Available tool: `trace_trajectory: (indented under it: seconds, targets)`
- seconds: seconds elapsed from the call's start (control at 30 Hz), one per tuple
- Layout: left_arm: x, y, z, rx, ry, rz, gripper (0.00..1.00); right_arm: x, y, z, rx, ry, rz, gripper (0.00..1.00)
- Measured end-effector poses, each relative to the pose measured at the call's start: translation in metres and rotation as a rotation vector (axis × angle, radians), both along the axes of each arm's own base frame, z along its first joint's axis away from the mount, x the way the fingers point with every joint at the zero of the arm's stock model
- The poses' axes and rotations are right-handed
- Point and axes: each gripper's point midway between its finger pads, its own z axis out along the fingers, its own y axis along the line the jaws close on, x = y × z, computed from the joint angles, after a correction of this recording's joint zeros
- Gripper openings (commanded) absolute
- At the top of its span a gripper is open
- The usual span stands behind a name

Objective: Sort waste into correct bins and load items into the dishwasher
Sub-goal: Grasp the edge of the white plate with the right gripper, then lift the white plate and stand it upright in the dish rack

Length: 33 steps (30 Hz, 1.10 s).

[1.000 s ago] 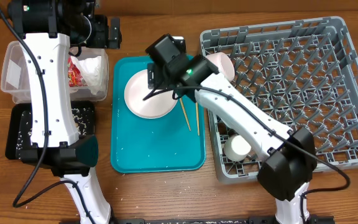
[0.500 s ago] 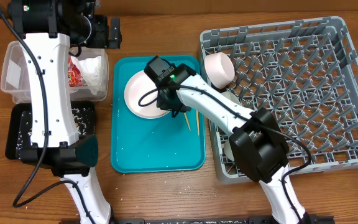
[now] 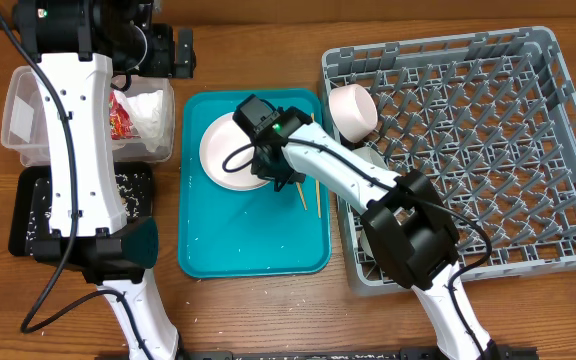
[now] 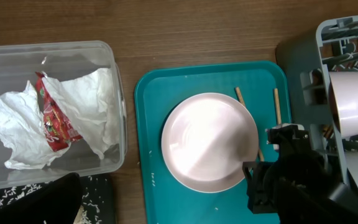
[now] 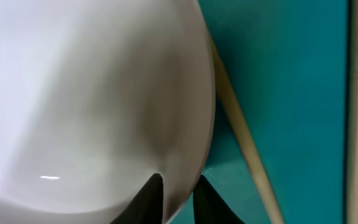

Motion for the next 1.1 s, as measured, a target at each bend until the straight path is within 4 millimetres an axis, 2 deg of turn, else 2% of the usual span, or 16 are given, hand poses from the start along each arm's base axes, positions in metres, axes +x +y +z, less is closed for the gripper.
trace_trajectory:
  seconds: [0.13, 0.53, 0.67, 0.77, 0.87, 0.93, 1.0, 1.03, 1.1]
  targets:
    - [0.0, 0.0, 0.0, 0.0, 0.0, 0.0, 1.0, -0.003, 0.0, -0.004, 0.006, 0.014, -0.011, 0.04]
    - [0.0, 0.0, 0.0, 0.0, 0.0, 0.0, 1.0, -0.006, 0.007, -0.003, 0.034, 0.031, 0.05, 0.04]
    - [0.0, 0.0, 0.0, 0.0, 0.0, 0.0, 1.0, -0.01, 0.004, 0.01, 0.009, 0.052, 0.146, 0.04]
    - [0.0, 0.0, 0.0, 0.0, 0.0, 0.0, 1.0, 0.002, -0.001, 0.038, -0.011, 0.012, 0.196, 0.04]
    - [0.0, 0.0, 0.0, 0.0, 0.0, 0.0, 1.0, 0.022, -0.011, 0.074, -0.038, -0.083, 0.222, 0.04]
    - [0.0, 0.0, 0.0, 0.0, 0.0, 0.001, 1.0, 0.04, -0.035, 0.115, -0.113, -0.203, 0.207, 0.04]
    - [0.0, 0.0, 0.0, 0.0, 0.0, 0.0, 1.0, 0.049, -0.052, 0.137, -0.173, -0.271, 0.181, 0.04]
    - [0.0, 0.0, 0.0, 0.0, 0.0, 0.0, 1.0, 0.057, -0.07, 0.154, -0.241, -0.329, 0.153, 0.04]
    - [0.0, 0.0, 0.0, 0.0, 0.0, 0.0, 1.0, 0.065, -0.093, 0.17, -0.328, -0.385, 0.112, 0.04]
